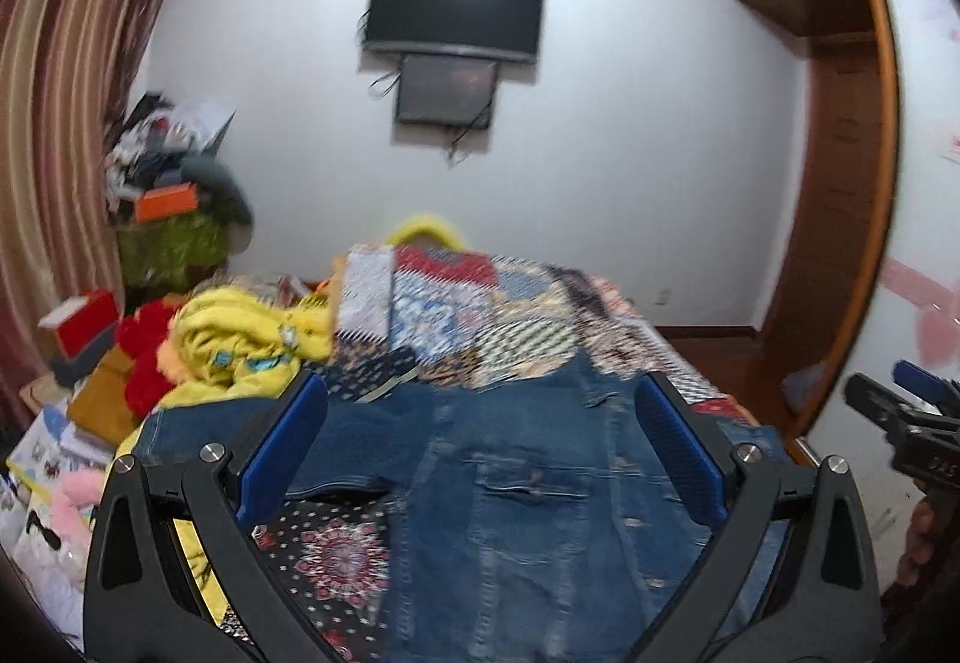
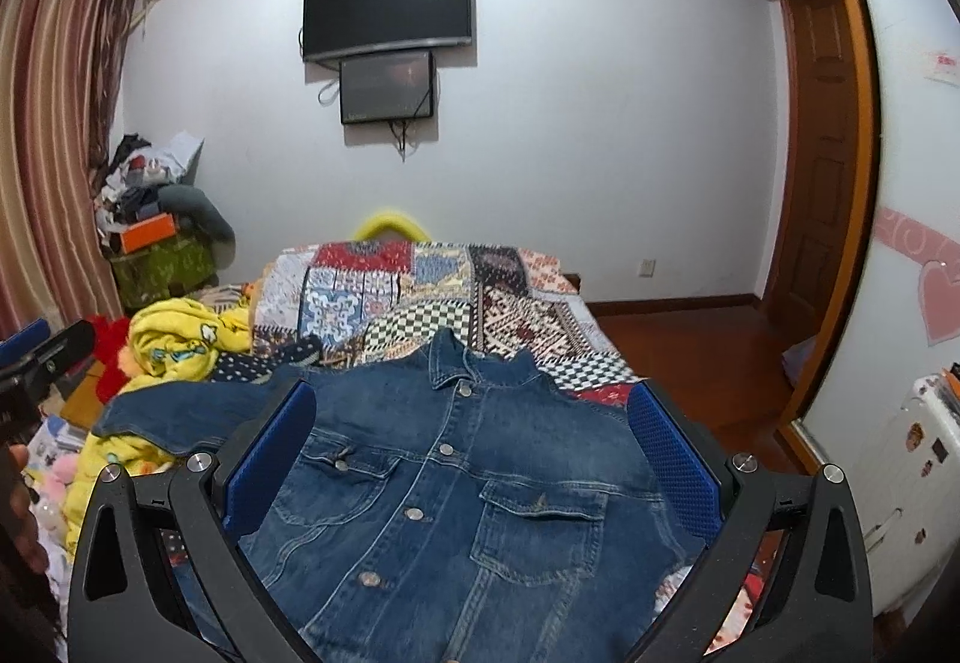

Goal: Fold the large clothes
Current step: 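Grasp the jacket sleeve with the left gripper and lift it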

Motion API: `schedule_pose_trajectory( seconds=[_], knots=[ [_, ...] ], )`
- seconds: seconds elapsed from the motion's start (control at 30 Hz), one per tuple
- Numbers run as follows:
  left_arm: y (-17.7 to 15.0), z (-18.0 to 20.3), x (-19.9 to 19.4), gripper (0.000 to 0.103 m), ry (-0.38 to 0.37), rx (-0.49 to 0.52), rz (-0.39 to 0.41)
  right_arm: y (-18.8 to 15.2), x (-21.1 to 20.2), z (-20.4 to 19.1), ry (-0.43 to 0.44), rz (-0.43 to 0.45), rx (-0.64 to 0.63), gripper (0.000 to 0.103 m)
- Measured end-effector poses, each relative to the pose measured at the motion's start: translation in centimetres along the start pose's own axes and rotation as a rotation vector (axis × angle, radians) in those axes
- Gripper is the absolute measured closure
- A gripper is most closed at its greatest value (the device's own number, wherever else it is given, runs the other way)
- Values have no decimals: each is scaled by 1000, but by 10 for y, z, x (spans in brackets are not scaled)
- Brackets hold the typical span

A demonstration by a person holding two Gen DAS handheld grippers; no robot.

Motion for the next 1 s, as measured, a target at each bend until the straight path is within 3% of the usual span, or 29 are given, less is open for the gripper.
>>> schedule_pose_trajectory(
  seconds=[0.2,0.37,0.47,0.57,0.63,0.8,1.0],
  knots=[
    [-17,-85,71,0,99,-93,-132,-5,59,2,16,-104,-6,0],
    [-56,-168,135,0,125,-207,-346,-16,115,-4,45,-233,-32,0],
    [-87,-212,165,0,130,-287,-458,-27,148,-9,50,-332,-58,0],
    [-117,-249,187,0,72,-434,-547,-40,178,-14,32,-412,-115,0],
    [-134,-267,198,10,10,-553,-583,-49,195,-16,17,-460,-155,0],
    [-152,-297,216,27,-76,-722,-600,-66,226,-21,23,-551,-177,0],
    [-145,-324,234,49,-57,-781,-572,-72,246,-24,27,-595,-184,0]
  ],
)
Point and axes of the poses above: each gripper's, at about its wrist camera, not at the fingertips, and x roughly the way its jaws point, z to its right, y to its top, the point moved 8 cm from there along x, roughly the way its jaws point, and after that the axes turned 8 degrees about -z, right-handed, at the moved point
